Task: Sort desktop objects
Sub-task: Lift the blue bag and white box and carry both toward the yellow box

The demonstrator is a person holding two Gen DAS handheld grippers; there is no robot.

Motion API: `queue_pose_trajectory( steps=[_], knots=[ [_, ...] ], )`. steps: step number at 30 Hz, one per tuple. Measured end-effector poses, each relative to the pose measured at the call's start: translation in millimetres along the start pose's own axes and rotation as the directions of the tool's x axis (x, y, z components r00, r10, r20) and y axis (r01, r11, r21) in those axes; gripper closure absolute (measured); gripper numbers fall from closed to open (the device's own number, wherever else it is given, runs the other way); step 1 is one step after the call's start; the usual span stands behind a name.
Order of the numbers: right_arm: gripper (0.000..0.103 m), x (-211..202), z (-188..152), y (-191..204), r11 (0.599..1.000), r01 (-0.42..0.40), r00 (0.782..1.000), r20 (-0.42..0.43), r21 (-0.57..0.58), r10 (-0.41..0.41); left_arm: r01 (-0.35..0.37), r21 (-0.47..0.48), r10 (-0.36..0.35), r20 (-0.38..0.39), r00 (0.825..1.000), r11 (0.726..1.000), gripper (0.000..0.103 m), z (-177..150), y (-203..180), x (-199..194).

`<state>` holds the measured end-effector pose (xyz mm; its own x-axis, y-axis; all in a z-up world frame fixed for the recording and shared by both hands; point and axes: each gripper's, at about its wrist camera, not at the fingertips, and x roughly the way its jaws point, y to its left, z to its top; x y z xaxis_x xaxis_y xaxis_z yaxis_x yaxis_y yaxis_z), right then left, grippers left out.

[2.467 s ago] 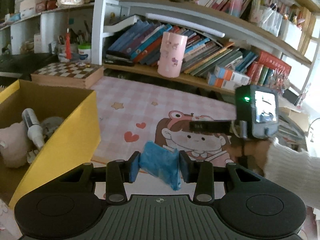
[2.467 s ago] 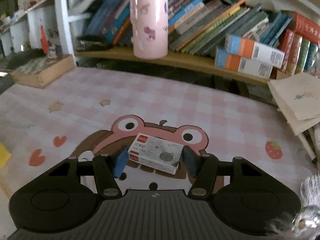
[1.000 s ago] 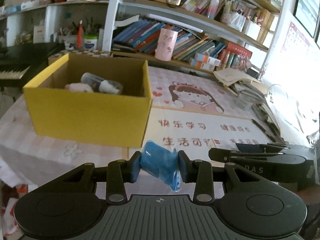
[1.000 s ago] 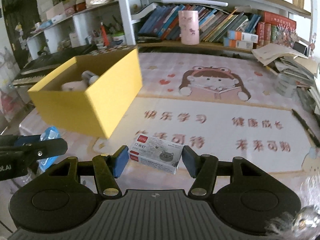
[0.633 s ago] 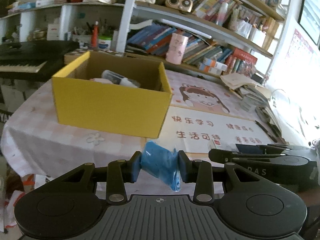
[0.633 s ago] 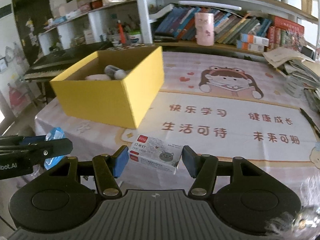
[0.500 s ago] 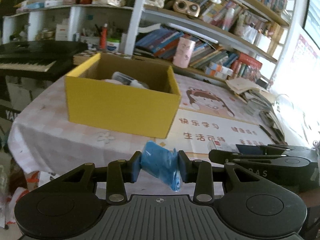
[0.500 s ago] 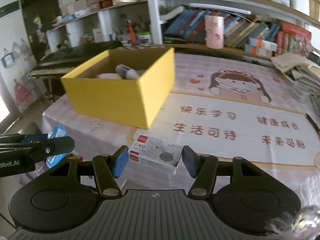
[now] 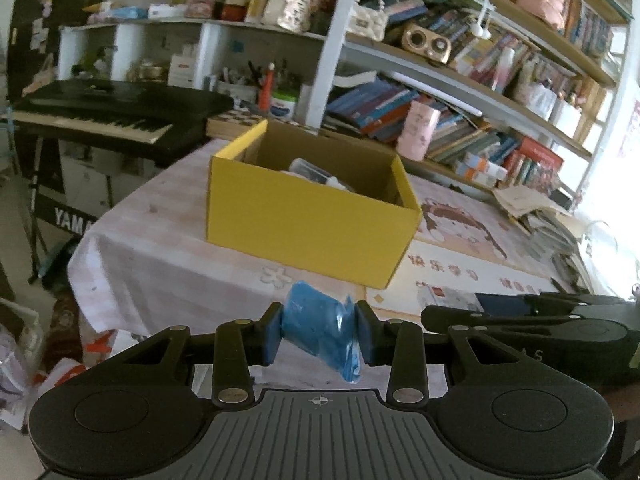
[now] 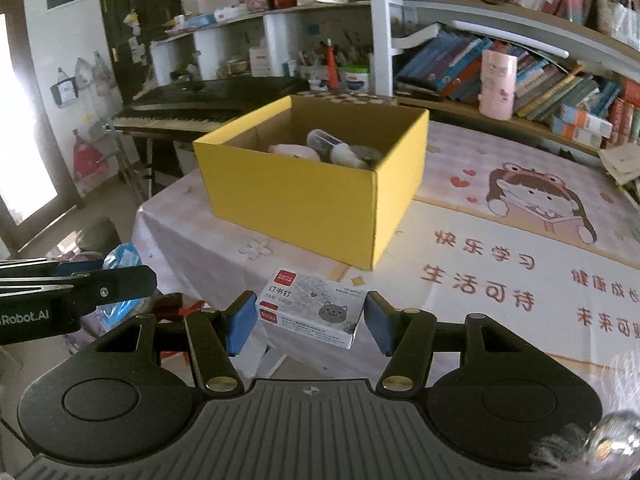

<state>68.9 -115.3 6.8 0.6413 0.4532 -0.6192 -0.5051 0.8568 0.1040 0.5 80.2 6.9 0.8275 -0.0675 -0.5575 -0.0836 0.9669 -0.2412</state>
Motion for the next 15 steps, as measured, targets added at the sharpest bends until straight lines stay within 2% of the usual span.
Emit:
queue_pose_trajectory(
  steps=[5, 15],
  knots=[
    [0.047, 3.4, 11.0, 5.7, 1.0, -0.018, 1.0, 0.011, -0.005, 0.019, -0.004, -0.024, 0.005, 0.024, 1.0, 1.0, 0.067, 10.3, 4.4, 2.8],
    [0.047, 14.7, 39.4, 0.0, 0.999, -0.019, 0.999, 0.05, -0.036, 0.02, -0.015, 0.007, 0.015, 0.064, 0.998, 1.0, 0.067, 35.5, 2.0, 21.1]
  ],
)
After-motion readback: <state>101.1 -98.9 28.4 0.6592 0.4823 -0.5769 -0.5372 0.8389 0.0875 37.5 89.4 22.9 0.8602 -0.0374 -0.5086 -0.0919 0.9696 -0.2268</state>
